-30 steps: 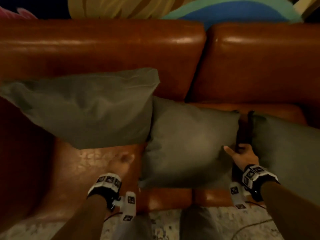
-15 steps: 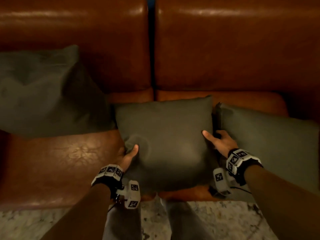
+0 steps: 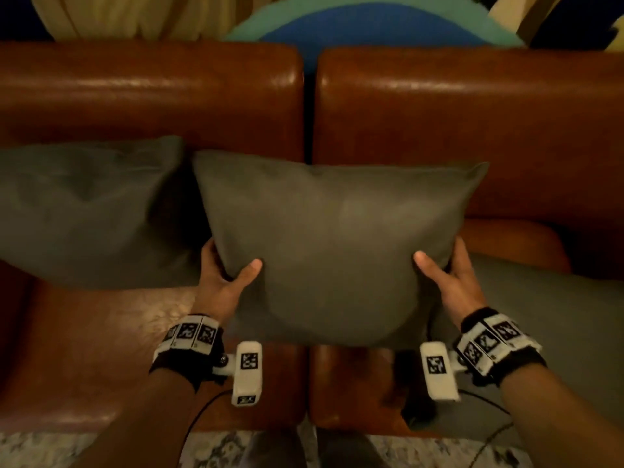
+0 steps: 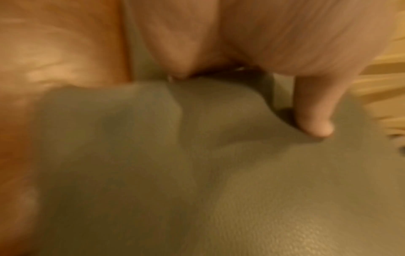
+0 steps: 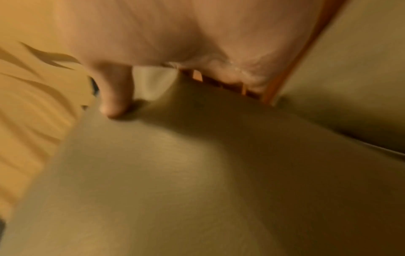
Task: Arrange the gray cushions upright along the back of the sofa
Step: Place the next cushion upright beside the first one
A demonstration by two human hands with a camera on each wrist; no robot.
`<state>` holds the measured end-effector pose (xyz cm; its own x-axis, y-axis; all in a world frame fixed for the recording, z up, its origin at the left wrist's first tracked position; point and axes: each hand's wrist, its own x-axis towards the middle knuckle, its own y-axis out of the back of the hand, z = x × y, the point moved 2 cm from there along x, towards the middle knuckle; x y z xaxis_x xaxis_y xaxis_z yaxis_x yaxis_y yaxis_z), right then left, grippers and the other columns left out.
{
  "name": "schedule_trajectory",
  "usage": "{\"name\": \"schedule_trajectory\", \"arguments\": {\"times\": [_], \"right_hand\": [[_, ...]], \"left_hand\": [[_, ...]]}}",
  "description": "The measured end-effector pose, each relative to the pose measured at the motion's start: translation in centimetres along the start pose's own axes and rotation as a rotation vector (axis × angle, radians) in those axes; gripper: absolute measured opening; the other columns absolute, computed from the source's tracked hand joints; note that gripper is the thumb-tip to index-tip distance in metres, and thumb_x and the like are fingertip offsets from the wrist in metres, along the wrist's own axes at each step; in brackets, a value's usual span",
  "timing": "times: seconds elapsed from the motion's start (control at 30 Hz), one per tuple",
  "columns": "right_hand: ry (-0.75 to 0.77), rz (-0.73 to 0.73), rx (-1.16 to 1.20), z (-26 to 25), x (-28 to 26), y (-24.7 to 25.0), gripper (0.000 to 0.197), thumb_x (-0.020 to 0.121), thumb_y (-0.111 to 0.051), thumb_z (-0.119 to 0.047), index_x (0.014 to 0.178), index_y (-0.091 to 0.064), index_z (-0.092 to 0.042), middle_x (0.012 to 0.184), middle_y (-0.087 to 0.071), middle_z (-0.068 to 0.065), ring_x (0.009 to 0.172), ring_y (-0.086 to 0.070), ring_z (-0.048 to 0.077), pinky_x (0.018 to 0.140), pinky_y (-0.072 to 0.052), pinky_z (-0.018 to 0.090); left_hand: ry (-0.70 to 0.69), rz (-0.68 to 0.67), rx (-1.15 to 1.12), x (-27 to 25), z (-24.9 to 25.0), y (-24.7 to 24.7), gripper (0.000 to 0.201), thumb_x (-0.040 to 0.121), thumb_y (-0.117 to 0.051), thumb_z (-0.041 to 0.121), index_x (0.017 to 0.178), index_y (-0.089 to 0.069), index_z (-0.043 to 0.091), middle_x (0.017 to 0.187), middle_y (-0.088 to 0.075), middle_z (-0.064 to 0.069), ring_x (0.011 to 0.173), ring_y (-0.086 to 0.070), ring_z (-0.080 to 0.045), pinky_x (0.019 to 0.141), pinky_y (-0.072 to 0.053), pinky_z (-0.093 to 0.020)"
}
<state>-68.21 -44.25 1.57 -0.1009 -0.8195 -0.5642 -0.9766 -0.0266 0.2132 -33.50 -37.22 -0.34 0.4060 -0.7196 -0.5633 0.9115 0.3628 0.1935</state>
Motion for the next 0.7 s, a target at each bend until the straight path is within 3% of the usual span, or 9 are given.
{"name": "schedule_trajectory", "arguments": {"times": [0.07, 0.1, 0.17, 0.23, 0.3, 0.4, 0.5, 0.7], "right_hand": [[0.078, 0.002, 0.036, -1.6, 0.4, -0.3, 0.123, 0.037, -0.083, -0.077, 0.145, -0.039, -0.037, 0.128, -0.057, -0.026, 0.117, -0.057, -0.007, 0.102, -0.046, 0.023], [0.096, -0.005, 0.024, -2.0, 0.9, -0.8, 0.126, 0.036, -0.081, -0.079, 0.147, -0.038, -0.036, 0.133, -0.057, -0.022, 0.12, -0.057, -0.005, 0.103, -0.045, 0.022], [0.067, -0.037, 0.01, -2.2, 2.3, -1.9, 0.13, 0.036, -0.08, -0.082, 0.15, -0.039, -0.037, 0.143, -0.057, -0.011, 0.13, -0.054, 0.007, 0.111, -0.042, 0.032], [-0.03, -0.059, 0.01, -1.6, 3.8, -2.9, 0.127, 0.035, -0.078, -0.084, 0.15, -0.038, -0.046, 0.148, -0.056, -0.01, 0.135, -0.053, 0.017, 0.117, -0.04, 0.045], [-0.089, -0.037, -0.031, -1.3, 4.9, -3.5, 0.123, 0.038, -0.073, -0.088, 0.15, -0.035, -0.05, 0.149, -0.055, -0.009, 0.137, -0.053, 0.023, 0.116, -0.04, 0.051], [-0.115, 0.028, -0.132, -2.3, 5.0, -4.5, 0.101, 0.065, -0.068, -0.077, 0.153, -0.033, -0.043, 0.15, -0.054, -0.001, 0.137, -0.052, 0.029, 0.116, -0.04, 0.047], [-0.143, 0.085, -0.203, -3.0, 5.6, -4.9, 0.082, 0.084, -0.064, -0.062, 0.155, -0.033, -0.034, 0.152, -0.052, 0.004, 0.14, -0.049, 0.032, 0.113, -0.038, 0.036], [-0.164, 0.121, -0.283, -3.3, 5.7, -5.4, 0.084, 0.086, -0.058, -0.066, 0.156, -0.031, -0.029, 0.153, -0.05, 0.009, 0.139, -0.048, 0.036, 0.113, -0.039, 0.04]], "left_hand": [[-0.131, 0.001, -0.004, 0.7, 1.6, 0.2, 0.077, 0.077, -0.076, 0.018, 0.137, -0.029, 0.027, 0.128, -0.053, 0.009, 0.114, -0.055, -0.004, 0.093, -0.05, -0.023], [-0.166, 0.006, -0.006, 1.2, 2.2, 0.2, 0.071, 0.083, -0.07, 0.012, 0.138, -0.026, 0.026, 0.129, -0.05, 0.011, 0.115, -0.053, -0.002, 0.096, -0.048, -0.022], [-0.157, 0.022, -0.025, 2.5, 2.6, 0.3, 0.065, 0.091, -0.06, 0.01, 0.143, -0.022, 0.022, 0.14, -0.046, 0.001, 0.124, -0.049, -0.013, 0.107, -0.043, -0.035], [-0.081, 0.028, -0.021, 4.0, 2.5, 0.1, 0.061, 0.095, -0.054, 0.02, 0.145, -0.02, 0.023, 0.149, -0.042, -0.007, 0.132, -0.044, -0.021, 0.113, -0.037, -0.048], [-0.012, 0.036, 0.033, 4.9, 2.8, -0.4, 0.062, 0.092, -0.055, 0.039, 0.144, -0.021, 0.03, 0.15, -0.044, -0.007, 0.133, -0.046, -0.028, 0.111, -0.038, -0.054], [0.053, 0.064, 0.193, 5.7, 3.3, -0.8, 0.072, 0.085, -0.051, 0.059, 0.144, -0.019, 0.034, 0.147, -0.047, -0.011, 0.129, -0.049, -0.039, 0.107, -0.041, -0.057], [0.158, 0.077, 0.299, 7.0, 3.6, -1.0, 0.071, 0.09, -0.042, 0.057, 0.148, -0.01, 0.032, 0.146, -0.046, -0.019, 0.124, -0.051, -0.047, 0.101, -0.045, -0.059], [0.242, 0.037, 0.286, 8.7, 4.0, -1.4, 0.071, 0.092, -0.04, 0.055, 0.149, -0.003, 0.038, 0.152, -0.035, -0.017, 0.131, -0.043, -0.05, 0.095, -0.046, -0.067]]}}
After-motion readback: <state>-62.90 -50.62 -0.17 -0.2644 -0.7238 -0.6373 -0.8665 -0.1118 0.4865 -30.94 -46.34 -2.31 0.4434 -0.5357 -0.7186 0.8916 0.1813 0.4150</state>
